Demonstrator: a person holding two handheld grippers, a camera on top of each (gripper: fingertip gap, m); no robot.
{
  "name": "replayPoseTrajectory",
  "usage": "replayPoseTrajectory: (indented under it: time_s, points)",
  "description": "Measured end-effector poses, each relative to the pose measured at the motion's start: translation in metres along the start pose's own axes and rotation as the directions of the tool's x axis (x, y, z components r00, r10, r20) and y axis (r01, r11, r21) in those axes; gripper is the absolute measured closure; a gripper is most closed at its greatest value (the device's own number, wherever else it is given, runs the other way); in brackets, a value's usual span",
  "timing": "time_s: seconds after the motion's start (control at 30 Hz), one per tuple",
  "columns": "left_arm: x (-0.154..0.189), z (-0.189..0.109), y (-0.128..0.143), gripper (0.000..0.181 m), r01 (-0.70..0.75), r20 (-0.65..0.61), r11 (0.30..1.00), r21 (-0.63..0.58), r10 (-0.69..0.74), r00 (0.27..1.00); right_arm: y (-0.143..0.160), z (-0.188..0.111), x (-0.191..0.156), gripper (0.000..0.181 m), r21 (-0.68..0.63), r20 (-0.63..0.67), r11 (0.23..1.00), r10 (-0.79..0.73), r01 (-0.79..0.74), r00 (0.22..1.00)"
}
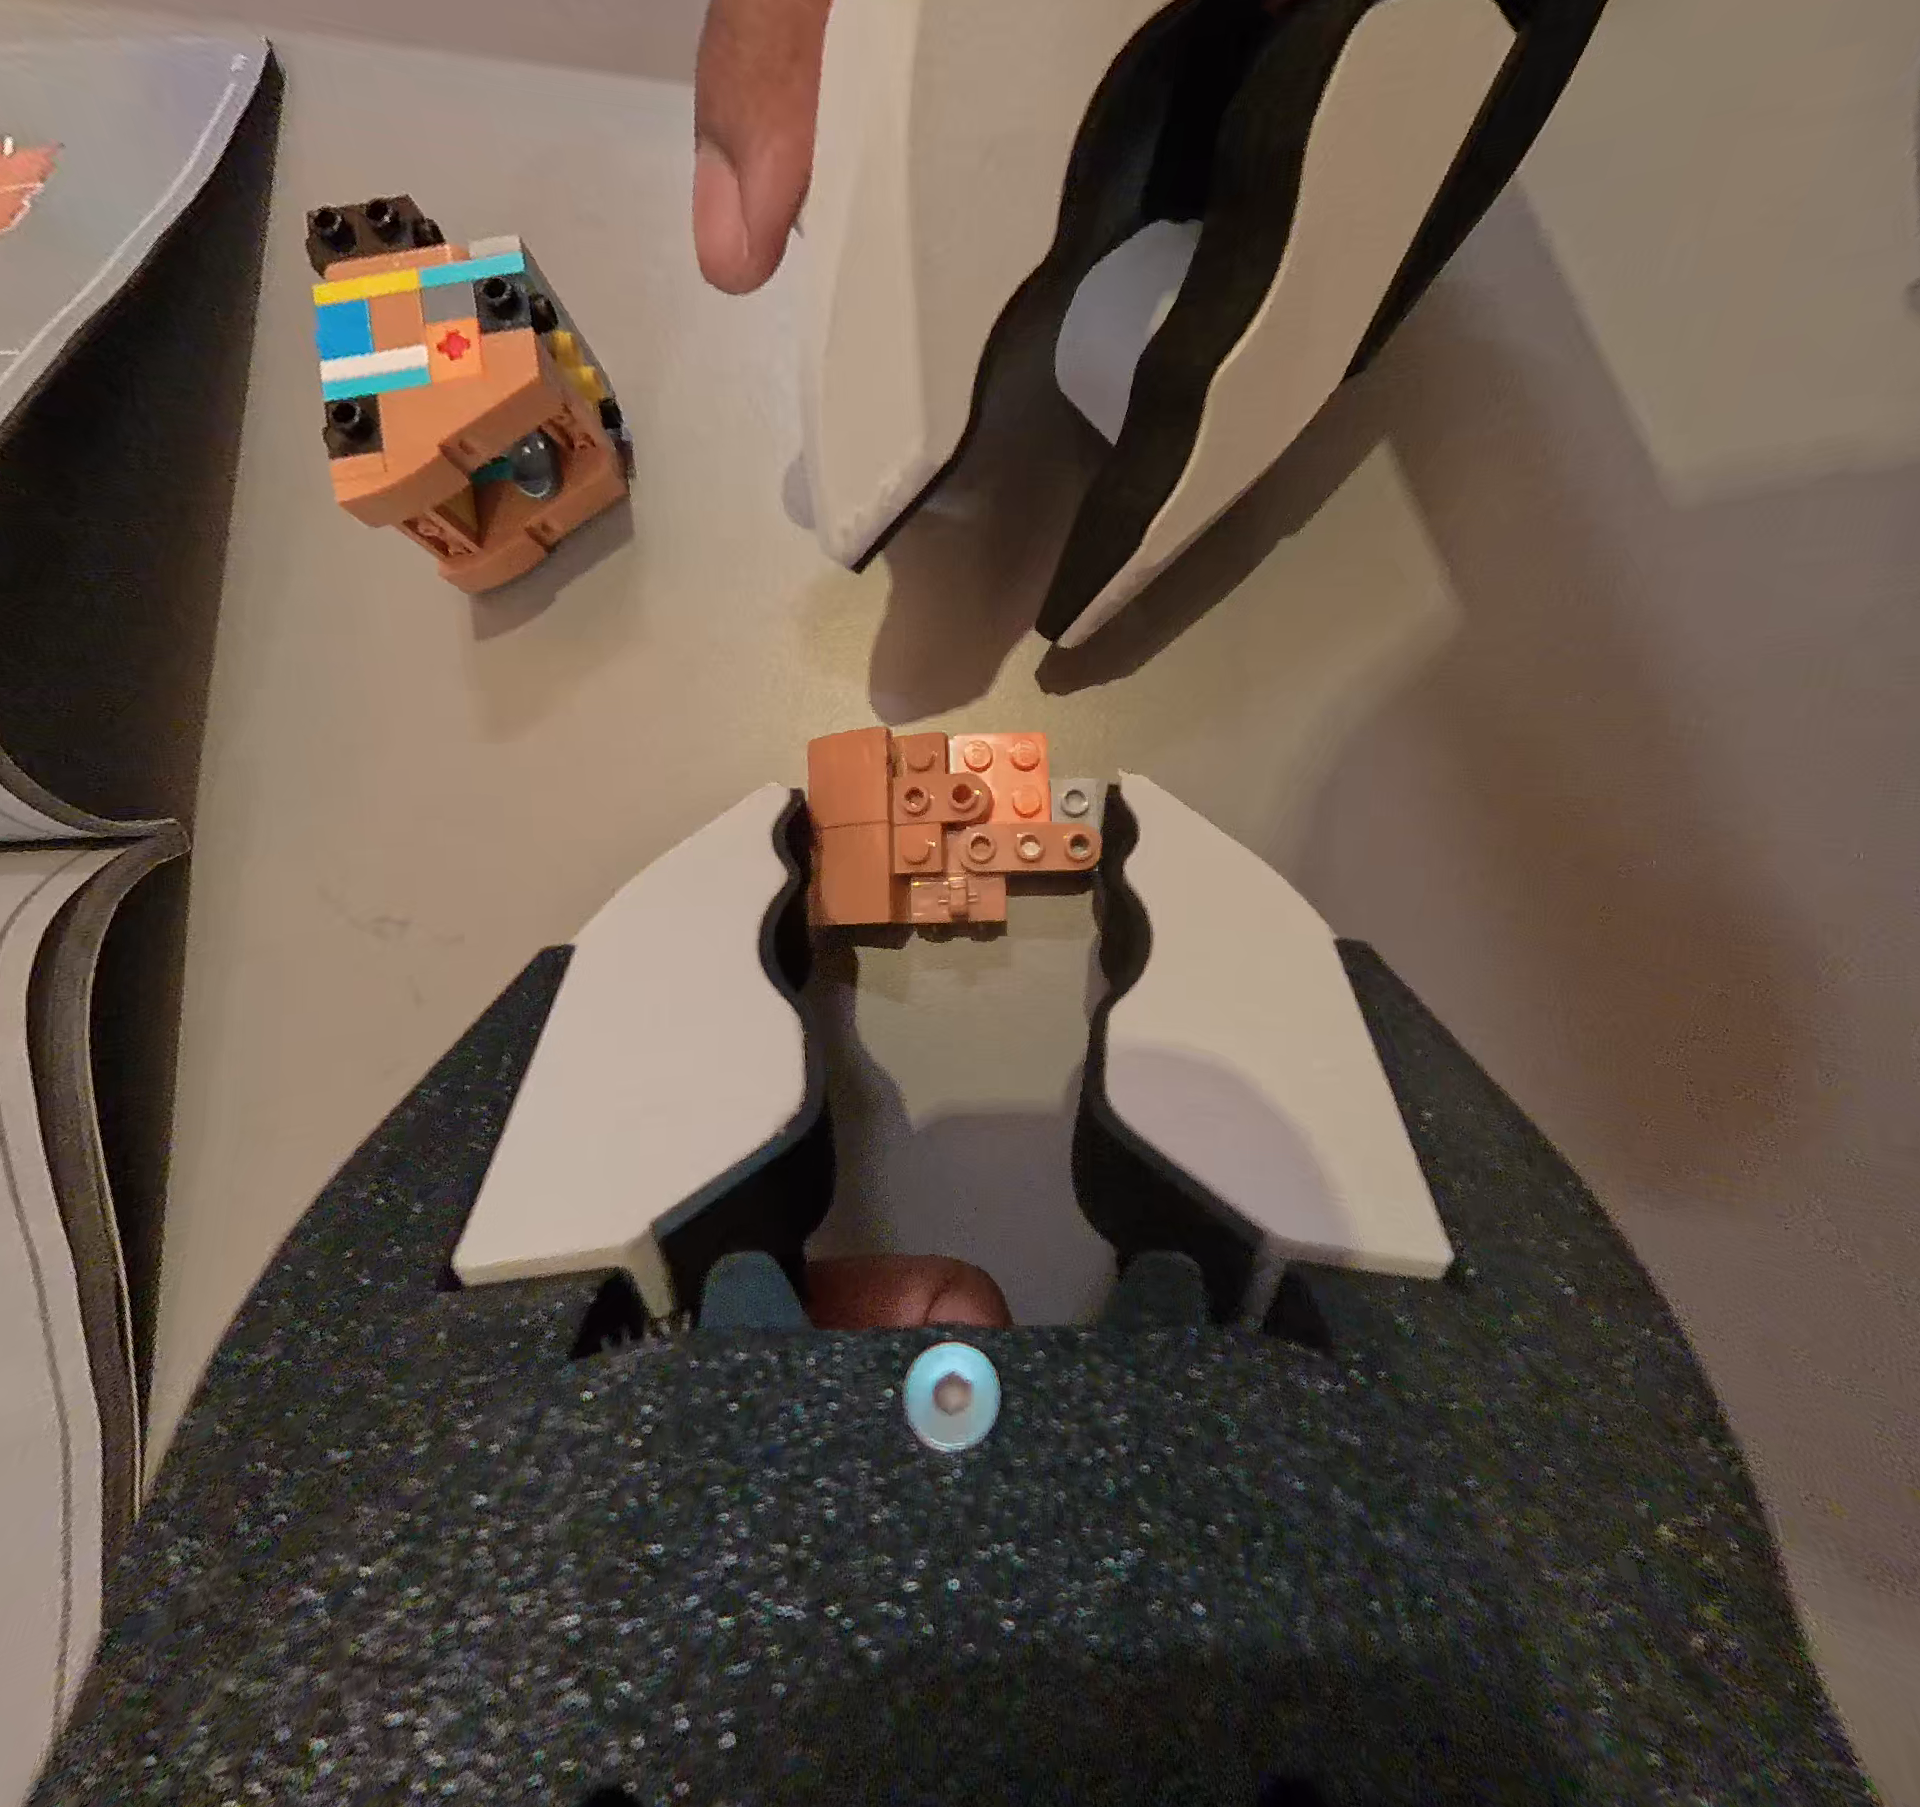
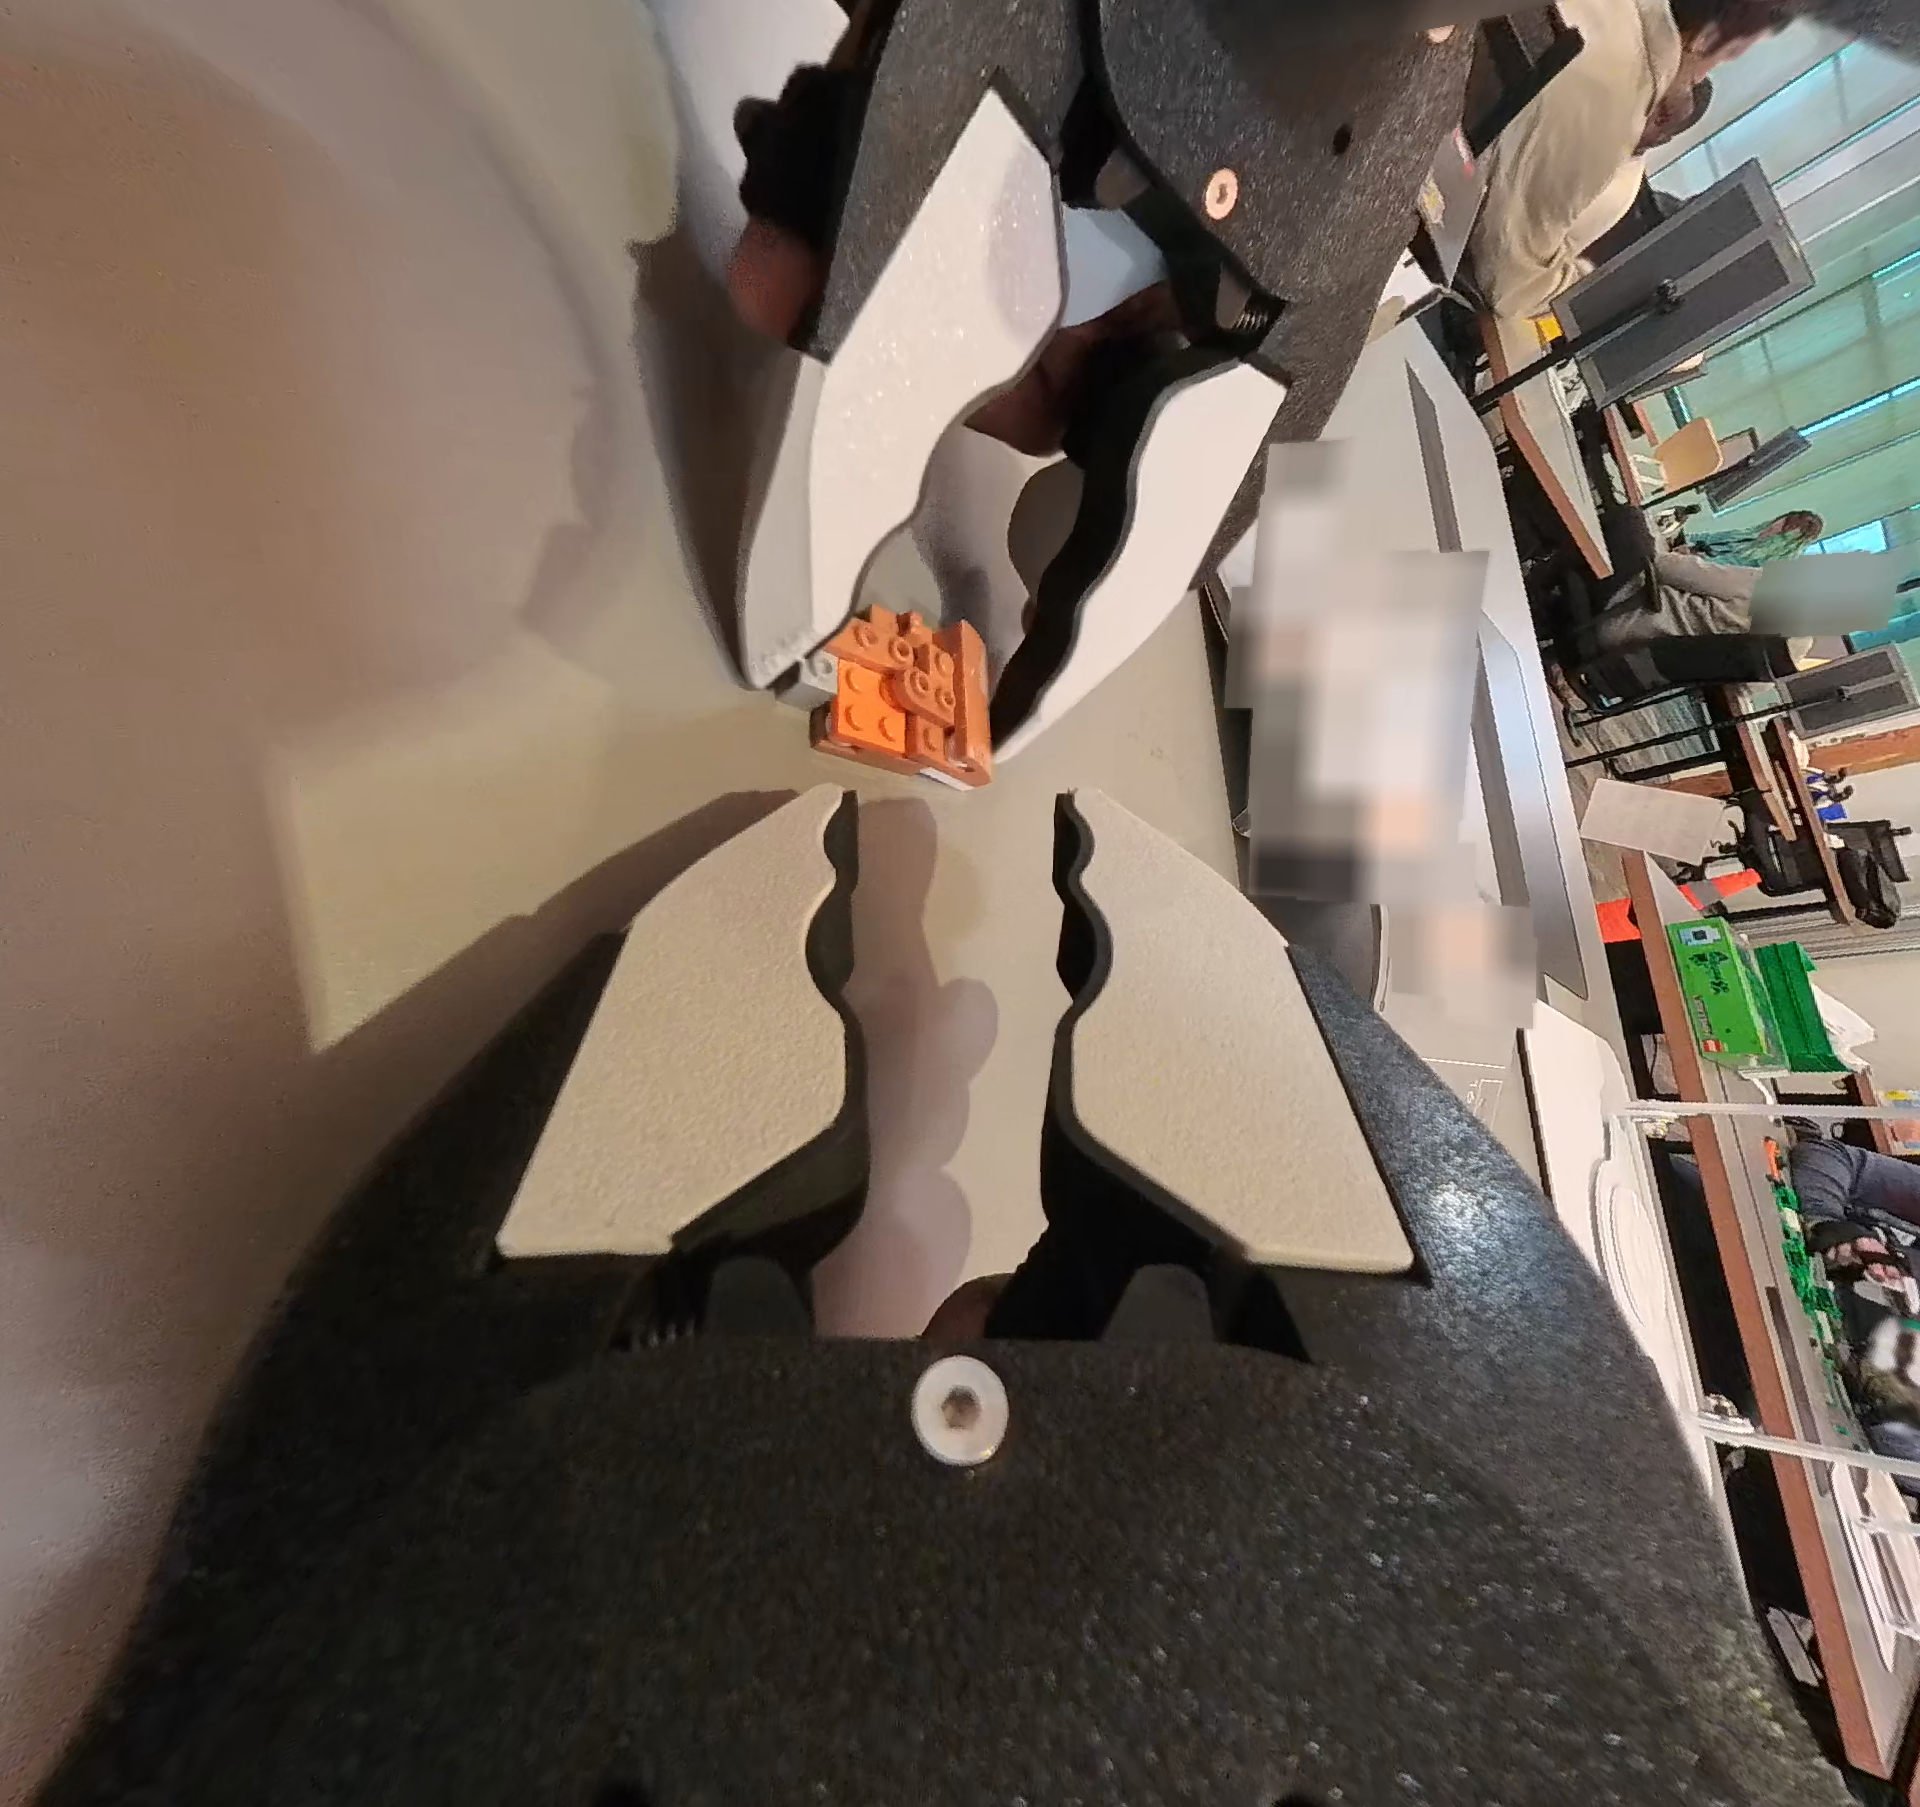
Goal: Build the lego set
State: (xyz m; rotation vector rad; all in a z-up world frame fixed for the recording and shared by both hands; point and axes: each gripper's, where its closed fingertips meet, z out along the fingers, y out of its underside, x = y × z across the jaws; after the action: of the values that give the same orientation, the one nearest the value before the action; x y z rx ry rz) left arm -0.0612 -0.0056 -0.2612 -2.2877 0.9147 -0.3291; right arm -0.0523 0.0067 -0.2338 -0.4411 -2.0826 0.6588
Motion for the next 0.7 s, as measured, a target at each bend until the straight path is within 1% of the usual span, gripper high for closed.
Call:
replayPoseTrajectory:
  time_s: [0.13, 0.23, 0.43, 0.57, 0.7]
  points:
    - [0.000, 0.000, -0.001, 0.127, -0.005, -0.005, 1.000, 0.006, 0.005, 1.000, -0.001, 0.000, -0.001, 0.145, 0.007, 0.004, 1.000, 0.002, -0.002, 1.000]
    - [0.003, -0.002, -0.007, 0.130, 0.029, -0.056, 0.997, 0.065, -0.025, 0.998, -0.003, 0.001, -0.002, 0.145, 0.016, 0.010, 1.000, -0.006, 0.006, 1.000]
    - [0.005, -0.004, -0.009, 0.130, 0.067, -0.118, 0.993, 0.099, -0.055, 0.991, -0.006, 0.001, -0.004, 0.145, 0.035, 0.024, 0.999, -0.022, 0.021, 0.999]
    - [0.006, -0.009, -0.015, 0.131, 0.115, -0.169, 0.982, 0.151, -0.089, 0.982, -0.008, 0.002, -0.005, 0.144, 0.041, 0.028, 0.999, -0.034, 0.033, 0.999]
    - [0.003, -0.008, -0.010, 0.131, 0.130, -0.162, 0.983, 0.130, -0.108, 0.981, -0.009, 0.003, -0.005, 0.144, 0.038, 0.027, 0.998, -0.047, 0.046, 0.999]
